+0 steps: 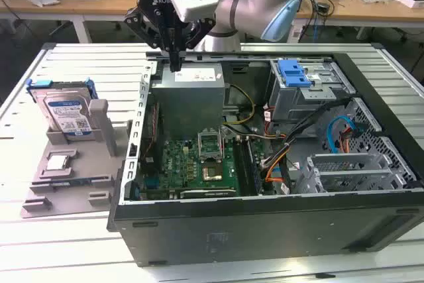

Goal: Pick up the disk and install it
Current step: 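Reach for the disk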

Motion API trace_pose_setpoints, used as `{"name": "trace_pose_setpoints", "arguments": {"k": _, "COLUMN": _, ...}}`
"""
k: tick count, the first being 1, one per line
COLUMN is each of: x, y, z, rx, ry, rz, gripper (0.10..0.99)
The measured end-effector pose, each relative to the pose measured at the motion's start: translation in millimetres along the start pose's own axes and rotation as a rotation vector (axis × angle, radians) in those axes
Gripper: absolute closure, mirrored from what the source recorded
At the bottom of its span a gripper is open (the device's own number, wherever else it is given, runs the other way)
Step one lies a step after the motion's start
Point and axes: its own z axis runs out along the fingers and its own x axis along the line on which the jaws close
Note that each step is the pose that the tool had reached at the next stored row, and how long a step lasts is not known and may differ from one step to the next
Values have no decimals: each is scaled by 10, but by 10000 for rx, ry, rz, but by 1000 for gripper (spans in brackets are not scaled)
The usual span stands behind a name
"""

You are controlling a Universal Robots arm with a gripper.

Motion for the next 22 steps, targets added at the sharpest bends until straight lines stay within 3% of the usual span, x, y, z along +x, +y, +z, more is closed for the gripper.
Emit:
{"name": "trace_pose_setpoints", "arguments": {"k": 5, "x": 49, "y": -4, "z": -1, "rx": 0, "ry": 0, "rz": 1, "gripper": 980}}
{"name": "trace_pose_setpoints", "arguments": {"k": 17, "x": 340, "y": -25, "z": -9, "rx": 1, "ry": 0, "rz": 1, "gripper": 980}}
{"name": "trace_pose_setpoints", "arguments": {"k": 22, "x": 417, "y": -31, "z": -11, "rx": 0, "ry": -1, "rz": 1, "gripper": 980}}
